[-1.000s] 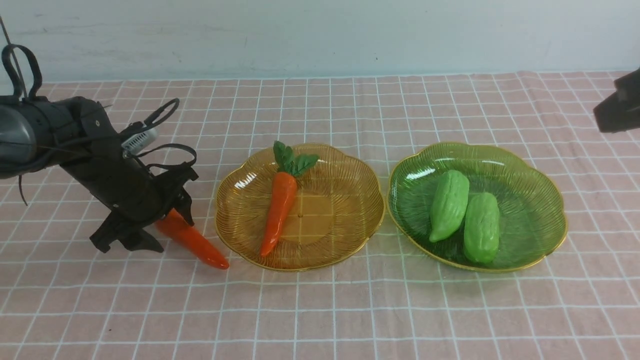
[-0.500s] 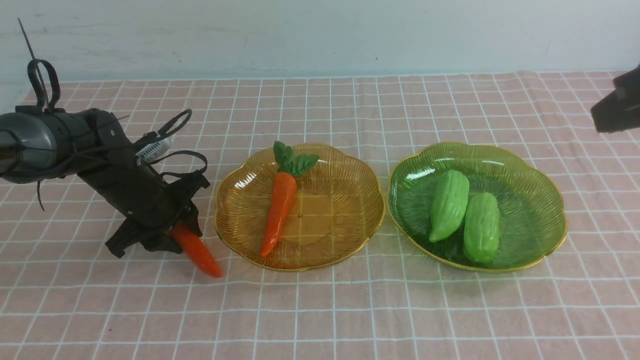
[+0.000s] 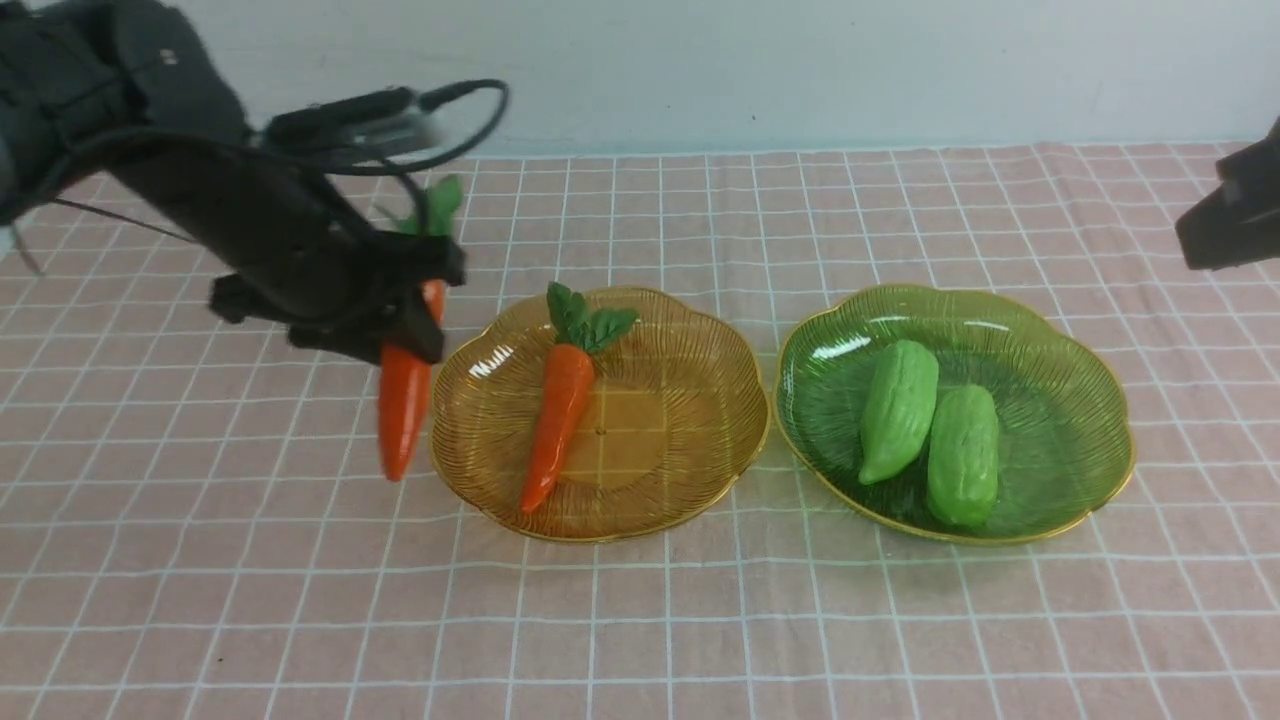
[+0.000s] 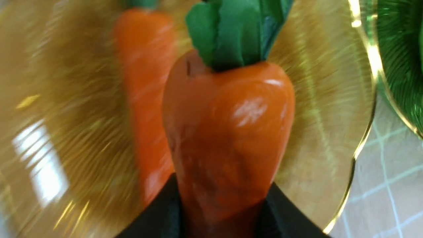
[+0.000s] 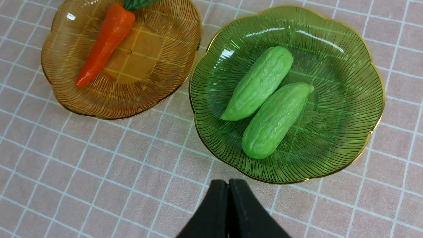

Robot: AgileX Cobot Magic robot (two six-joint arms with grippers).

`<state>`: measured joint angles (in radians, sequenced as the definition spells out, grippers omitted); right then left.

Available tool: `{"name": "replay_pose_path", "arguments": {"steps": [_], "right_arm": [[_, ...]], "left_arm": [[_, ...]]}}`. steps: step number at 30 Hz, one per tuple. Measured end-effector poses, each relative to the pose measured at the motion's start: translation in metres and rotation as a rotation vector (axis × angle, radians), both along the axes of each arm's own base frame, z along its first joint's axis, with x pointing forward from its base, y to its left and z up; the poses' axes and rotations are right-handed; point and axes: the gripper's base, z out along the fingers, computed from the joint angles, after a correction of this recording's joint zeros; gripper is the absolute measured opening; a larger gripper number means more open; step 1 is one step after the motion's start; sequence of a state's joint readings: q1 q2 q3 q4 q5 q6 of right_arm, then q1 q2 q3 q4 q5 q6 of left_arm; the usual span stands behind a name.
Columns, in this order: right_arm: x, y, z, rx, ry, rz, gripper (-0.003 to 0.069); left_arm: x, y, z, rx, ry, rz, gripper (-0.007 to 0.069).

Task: Put different types of vegetables on the plate.

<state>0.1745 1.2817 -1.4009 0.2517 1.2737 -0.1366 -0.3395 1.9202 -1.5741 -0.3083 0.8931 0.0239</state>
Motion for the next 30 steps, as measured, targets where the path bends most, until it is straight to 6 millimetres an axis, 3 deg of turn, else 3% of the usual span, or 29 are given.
{"name": "replay_pose_path", "arguments": {"steps": [7, 11, 17, 19, 25, 30], "right_arm": [[-0.002, -0.003, 0.001, -0.035, -0.017, 0.008, -0.0015], [-0.020, -0.006, 0.016, -0.035, -0.084, 0.012, -0.0015], [-0.081, -0.019, 0.055, -0.020, -0.281, 0.004, -0.0015], [-0.120, -0.026, 0.065, -0.005, -0.373, 0.001, -0.0015], [-0.173, -0.035, 0.054, 0.009, -0.455, -0.001, -0.0015], [-0.191, -0.037, 0.021, 0.027, -0.428, -0.001, -0.0015]], "left_arm": [[0.015, -0.061, -0.032, 0.012, -0.107, -0.104, 0.0317], [0.015, -0.064, -0.033, 0.012, -0.108, -0.110, 0.0384], [0.014, -0.064, -0.032, 0.014, -0.097, -0.115, 0.0388], [0.012, -0.064, -0.033, 0.016, -0.072, -0.120, 0.0388], [0.007, -0.063, -0.035, 0.024, -0.023, -0.132, 0.0388], [0.007, -0.063, -0.035, 0.026, -0.015, -0.134, 0.0388]]}}
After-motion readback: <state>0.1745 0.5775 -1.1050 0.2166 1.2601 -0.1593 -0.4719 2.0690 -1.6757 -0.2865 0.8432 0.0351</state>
